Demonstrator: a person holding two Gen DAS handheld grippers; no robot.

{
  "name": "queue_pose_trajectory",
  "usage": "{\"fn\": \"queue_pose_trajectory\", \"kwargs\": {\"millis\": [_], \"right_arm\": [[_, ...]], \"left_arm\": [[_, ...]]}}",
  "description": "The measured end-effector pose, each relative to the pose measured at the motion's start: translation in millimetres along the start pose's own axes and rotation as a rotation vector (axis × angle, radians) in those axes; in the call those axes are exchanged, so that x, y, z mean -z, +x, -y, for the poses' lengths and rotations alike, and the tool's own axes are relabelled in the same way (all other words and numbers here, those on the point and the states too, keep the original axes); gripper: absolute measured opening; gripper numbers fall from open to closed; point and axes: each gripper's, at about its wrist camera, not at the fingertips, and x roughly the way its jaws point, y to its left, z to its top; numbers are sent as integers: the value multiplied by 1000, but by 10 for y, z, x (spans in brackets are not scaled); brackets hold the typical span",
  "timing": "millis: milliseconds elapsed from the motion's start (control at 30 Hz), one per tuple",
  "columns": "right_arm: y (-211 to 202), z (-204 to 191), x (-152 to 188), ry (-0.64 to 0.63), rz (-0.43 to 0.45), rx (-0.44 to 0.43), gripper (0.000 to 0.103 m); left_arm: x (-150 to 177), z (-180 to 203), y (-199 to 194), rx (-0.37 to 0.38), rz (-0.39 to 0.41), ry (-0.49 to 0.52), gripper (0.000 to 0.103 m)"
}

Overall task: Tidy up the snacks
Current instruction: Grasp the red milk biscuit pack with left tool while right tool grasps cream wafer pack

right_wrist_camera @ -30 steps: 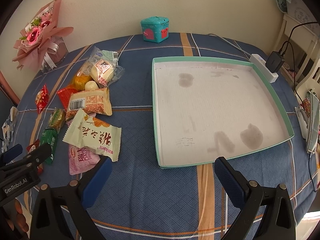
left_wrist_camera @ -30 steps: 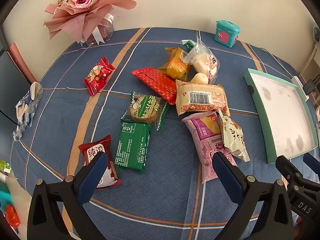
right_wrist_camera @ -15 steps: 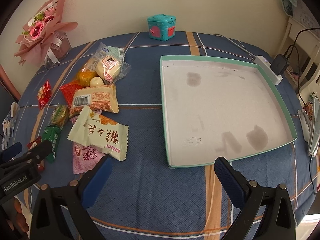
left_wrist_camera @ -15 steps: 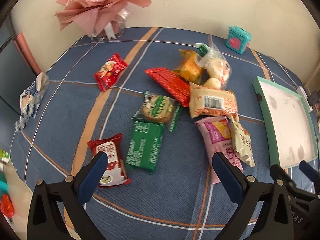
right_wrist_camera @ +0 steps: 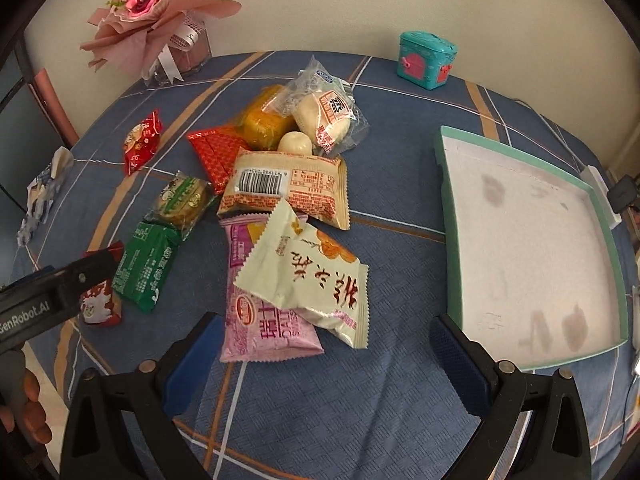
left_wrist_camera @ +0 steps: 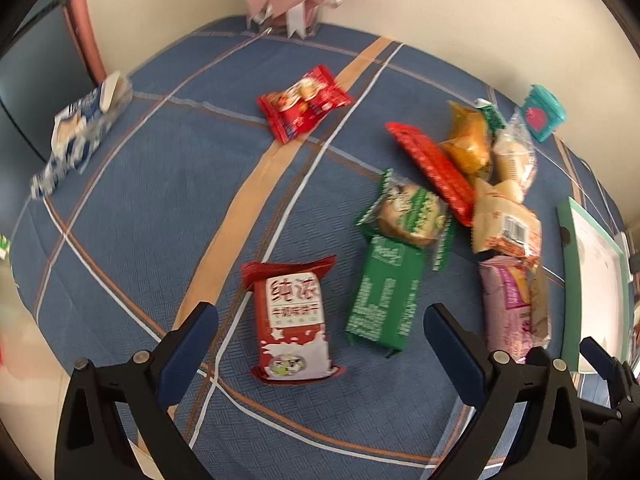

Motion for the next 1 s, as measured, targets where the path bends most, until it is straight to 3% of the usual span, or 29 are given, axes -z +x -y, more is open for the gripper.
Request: {"fn": "queue_pose_trajectory", "kwargs": {"millis": [200,333,467,567,833,1000], "right_arm": [[123,105,-60,55,-23,7,101],[163,130,-74,63,-33,5,92],[178,158,-84,79,-38,-22,85],[191,201,-86,104,-39,-35,82],[221,289,-125,156,-50,-88,49],[246,356,-123,186,-53,-101,42]], "left_arm": [[7,-122,124,-7,-30,-42,86],[7,-237,156,-4,-27,-74,85],[0,-375,174,-1,-25,-109,75],[-4,-390,207,5,-40,-114,75],[98,-460,268,23,-62,-130,58],[121,-474,328,39,-77,-126,52]]}}
